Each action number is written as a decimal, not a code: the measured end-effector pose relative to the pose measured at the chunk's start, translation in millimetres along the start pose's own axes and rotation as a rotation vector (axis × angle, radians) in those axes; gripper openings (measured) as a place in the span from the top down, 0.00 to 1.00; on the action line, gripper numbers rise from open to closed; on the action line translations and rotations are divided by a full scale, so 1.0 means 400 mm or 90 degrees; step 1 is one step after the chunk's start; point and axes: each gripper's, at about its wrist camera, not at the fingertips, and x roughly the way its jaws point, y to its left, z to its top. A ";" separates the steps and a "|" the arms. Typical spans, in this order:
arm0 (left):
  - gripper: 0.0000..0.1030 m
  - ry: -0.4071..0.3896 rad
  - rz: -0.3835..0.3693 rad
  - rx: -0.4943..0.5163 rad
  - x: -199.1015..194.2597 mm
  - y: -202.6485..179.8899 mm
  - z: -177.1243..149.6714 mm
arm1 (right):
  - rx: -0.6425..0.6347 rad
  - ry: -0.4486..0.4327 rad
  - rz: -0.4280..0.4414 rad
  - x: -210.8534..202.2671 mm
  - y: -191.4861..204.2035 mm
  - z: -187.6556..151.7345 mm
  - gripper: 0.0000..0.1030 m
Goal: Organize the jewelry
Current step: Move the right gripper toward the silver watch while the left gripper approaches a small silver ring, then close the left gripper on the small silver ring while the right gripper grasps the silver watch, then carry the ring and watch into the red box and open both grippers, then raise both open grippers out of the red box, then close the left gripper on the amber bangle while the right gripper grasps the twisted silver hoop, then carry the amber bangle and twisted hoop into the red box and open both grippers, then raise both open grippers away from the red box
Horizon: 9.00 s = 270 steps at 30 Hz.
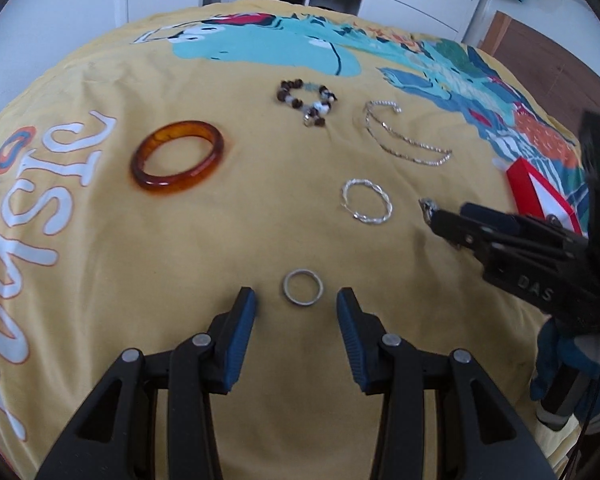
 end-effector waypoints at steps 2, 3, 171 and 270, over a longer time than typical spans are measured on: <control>0.62 0.002 0.002 0.001 0.014 0.001 0.000 | -0.008 0.007 -0.002 0.020 0.004 0.002 0.58; 0.62 -0.001 0.002 -0.002 0.018 0.003 0.000 | -0.010 0.010 -0.002 0.030 0.005 0.001 0.59; 0.90 -0.051 0.109 -0.168 0.102 0.298 0.187 | 0.009 -0.017 0.046 0.075 0.135 0.031 0.60; 0.87 -0.016 -0.074 0.194 0.077 -0.760 0.131 | 0.027 0.026 -0.227 -0.341 -0.604 -0.166 0.58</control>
